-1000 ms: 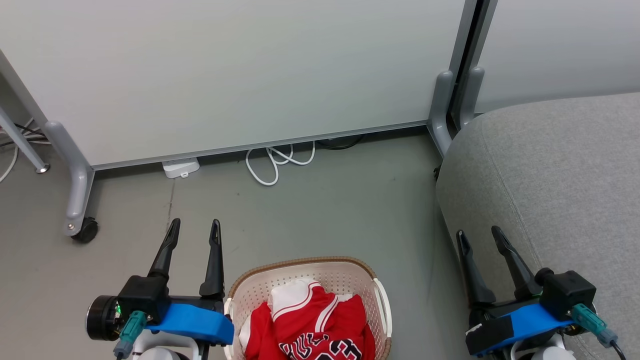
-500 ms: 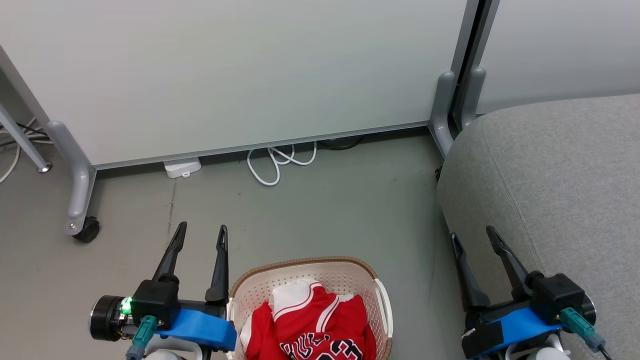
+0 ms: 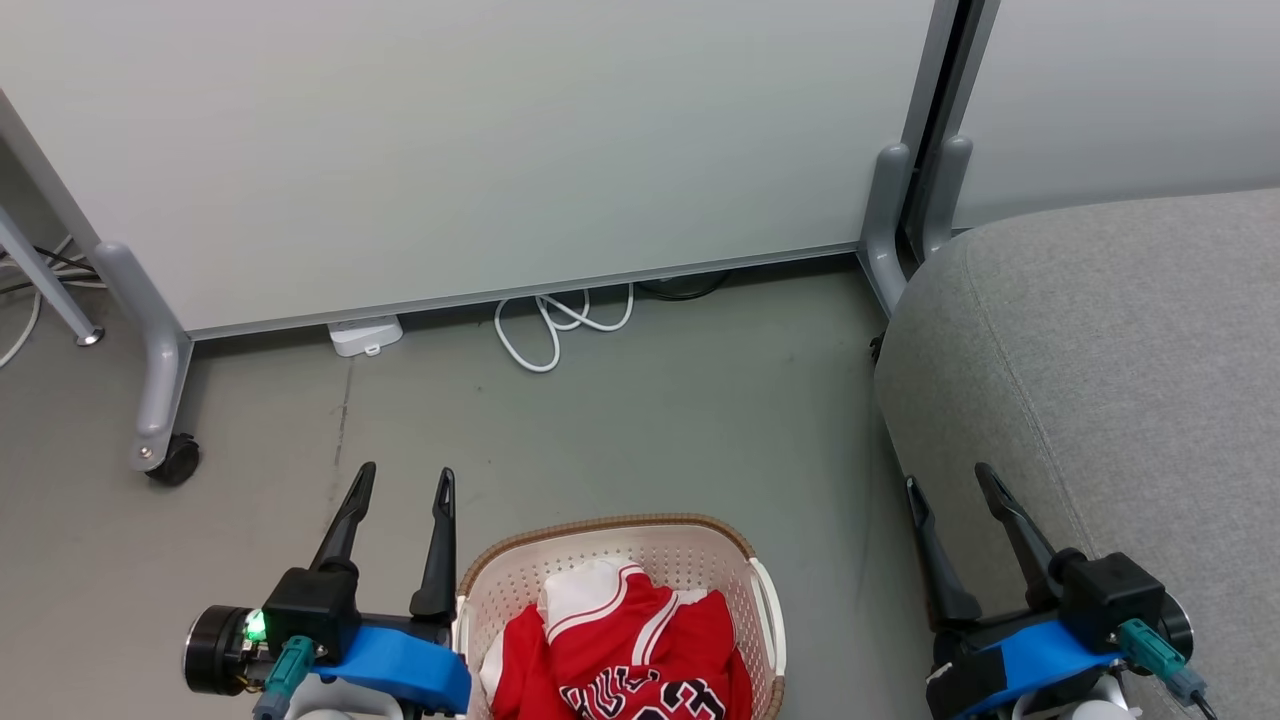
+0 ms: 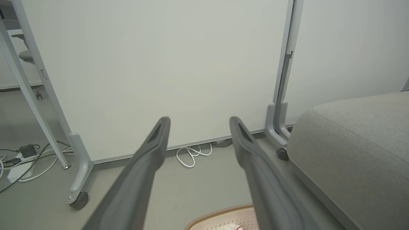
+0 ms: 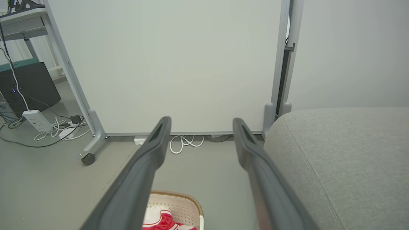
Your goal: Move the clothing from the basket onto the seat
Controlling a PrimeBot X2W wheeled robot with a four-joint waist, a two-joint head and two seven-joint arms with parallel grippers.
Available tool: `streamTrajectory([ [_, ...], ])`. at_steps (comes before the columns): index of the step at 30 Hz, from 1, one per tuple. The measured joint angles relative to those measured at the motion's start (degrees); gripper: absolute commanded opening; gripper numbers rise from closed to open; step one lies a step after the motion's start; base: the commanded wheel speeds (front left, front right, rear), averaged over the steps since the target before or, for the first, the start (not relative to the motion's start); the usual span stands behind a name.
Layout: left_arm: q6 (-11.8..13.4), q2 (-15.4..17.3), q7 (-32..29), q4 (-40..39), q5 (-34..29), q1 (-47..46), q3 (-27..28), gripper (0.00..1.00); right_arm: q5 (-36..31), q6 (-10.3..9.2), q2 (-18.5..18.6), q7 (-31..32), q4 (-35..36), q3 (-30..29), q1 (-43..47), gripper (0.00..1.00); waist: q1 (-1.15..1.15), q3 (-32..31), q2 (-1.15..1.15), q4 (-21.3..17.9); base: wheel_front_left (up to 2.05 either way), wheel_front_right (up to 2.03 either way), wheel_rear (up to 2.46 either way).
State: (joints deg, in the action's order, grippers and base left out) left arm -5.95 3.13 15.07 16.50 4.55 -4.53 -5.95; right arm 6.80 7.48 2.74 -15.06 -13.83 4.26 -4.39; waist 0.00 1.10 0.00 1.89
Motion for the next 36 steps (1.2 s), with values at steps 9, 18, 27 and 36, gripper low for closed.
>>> streamTrajectory([
  [9, -0.3, -0.1, 0.0, 0.2, -0.1, 0.0, 0.2, 1.00, 0.4, 0.00, 0.0, 0.0, -0.5, 0.0, 0.0, 1.00, 0.00, 0.1, 0.00, 0.1, 0.00, 0.00, 0.00],
  [18, -0.6, -0.1, 0.0, 0.7, -0.3, -0.7, -0.1, 1.00, 0.4, 0.00, 0.0, 0.0, -0.3, 0.0, -0.3, 1.00, 0.00, 1.2, 0.00, -0.3, 0.00, 0.00, 0.00],
  [27, -1.2, 1.0, 0.0, 4.3, -1.1, -7.7, -3.5, 1.00, 0.3, 0.01, 0.0, 0.0, 1.6, 0.4, -3.5, 1.00, 0.00, 5.3, 0.00, -2.7, 0.00, 0.00, 0.00],
  [36, -1.5, 5.7, 0.0, 14.4, 0.0, -19.6, -13.3, 1.00, 0.2, 0.01, 0.0, -0.1, 4.4, 0.8, -9.6, 1.00, 0.00, 14.0, 0.00, -6.8, 0.00, 0.00, 0.00],
])
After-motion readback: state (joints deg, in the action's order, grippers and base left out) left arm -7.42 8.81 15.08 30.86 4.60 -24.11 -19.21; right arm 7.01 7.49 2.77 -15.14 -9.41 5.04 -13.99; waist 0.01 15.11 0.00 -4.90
